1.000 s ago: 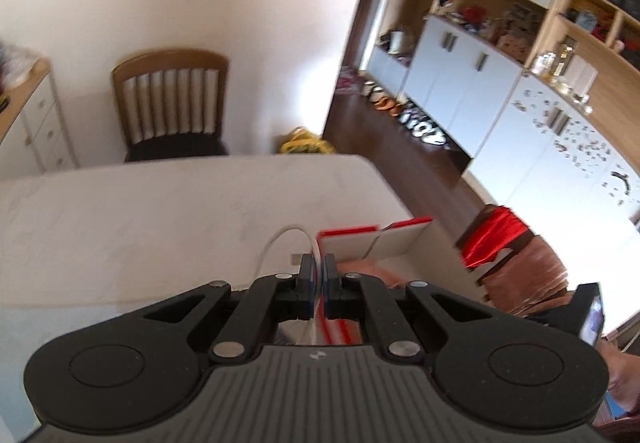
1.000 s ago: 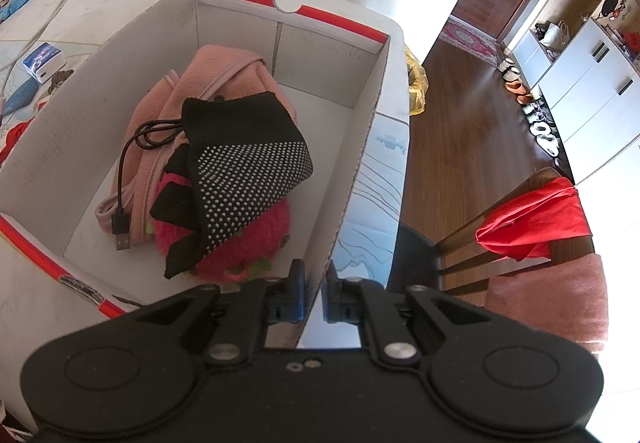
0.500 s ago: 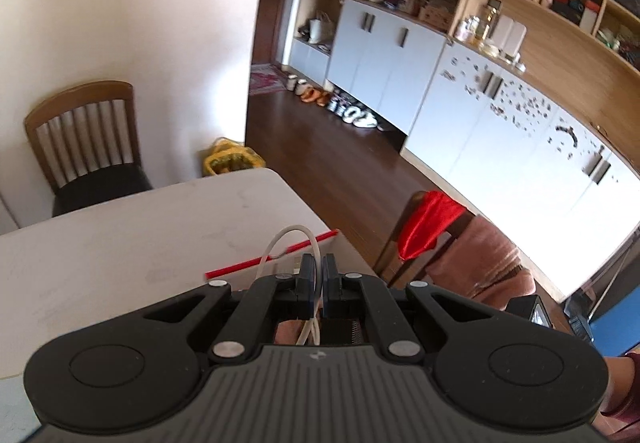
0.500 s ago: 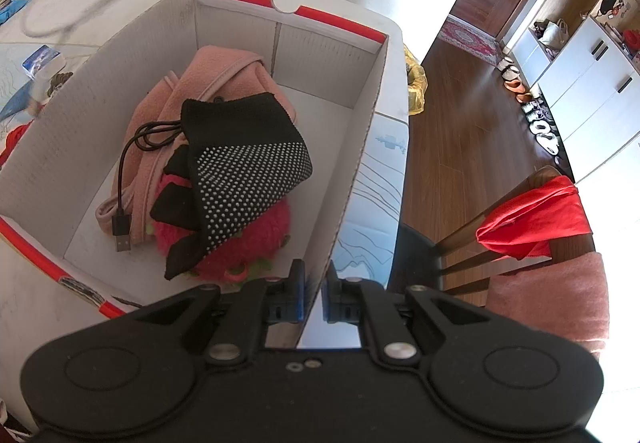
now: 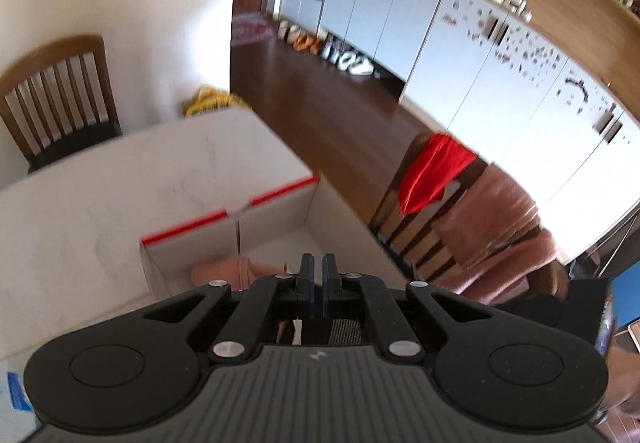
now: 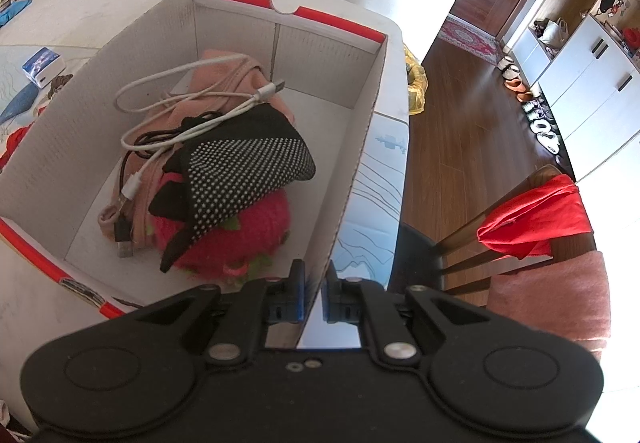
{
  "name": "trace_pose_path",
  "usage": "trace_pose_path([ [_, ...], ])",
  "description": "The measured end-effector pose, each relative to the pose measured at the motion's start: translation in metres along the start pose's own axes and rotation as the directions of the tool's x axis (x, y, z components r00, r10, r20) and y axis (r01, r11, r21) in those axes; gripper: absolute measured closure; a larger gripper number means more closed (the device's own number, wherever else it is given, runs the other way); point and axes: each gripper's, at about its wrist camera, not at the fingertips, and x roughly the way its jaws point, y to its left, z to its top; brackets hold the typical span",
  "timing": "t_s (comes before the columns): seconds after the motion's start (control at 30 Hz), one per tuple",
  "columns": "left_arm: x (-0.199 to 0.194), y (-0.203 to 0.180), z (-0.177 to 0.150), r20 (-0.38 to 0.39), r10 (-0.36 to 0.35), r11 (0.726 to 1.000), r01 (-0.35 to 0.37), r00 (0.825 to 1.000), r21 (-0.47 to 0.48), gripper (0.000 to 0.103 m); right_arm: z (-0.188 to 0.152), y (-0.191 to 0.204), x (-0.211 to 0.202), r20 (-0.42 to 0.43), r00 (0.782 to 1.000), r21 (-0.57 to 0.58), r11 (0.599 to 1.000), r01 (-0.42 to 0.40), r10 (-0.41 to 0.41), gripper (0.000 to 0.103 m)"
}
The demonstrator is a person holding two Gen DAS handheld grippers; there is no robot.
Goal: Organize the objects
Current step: 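Lower the white cable onto the mesh cloth and open the left gripper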
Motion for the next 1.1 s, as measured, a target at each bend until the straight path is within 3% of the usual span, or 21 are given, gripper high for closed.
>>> trace_pose_path([
  [0.33,0.023,0.007,-0.035,-0.086,-0.002,1.000,0.000,0.996,-0.015,0.100,0.001,0.001,0.000,-0.004,1.000,0.001,1.000,-0.002,0.002,0.096],
  [0.73,-0.001,0.003,-0.053,-0.081,0.013,1.000,-0.013,0.997,0.007,0.100,0.001,0.000,-0.001,-0.007,1.000,0.005,1.000,0.003,-0.003,0.096],
  [1.1,-0.040,0.012,-0.069,-0.020,0.061,0.998,-0.061,0.998,-0.006,0.097,0.001,0.002,-0.001,-0.009,1.000,-0.001,1.000,0.008,-0.008,0.094],
])
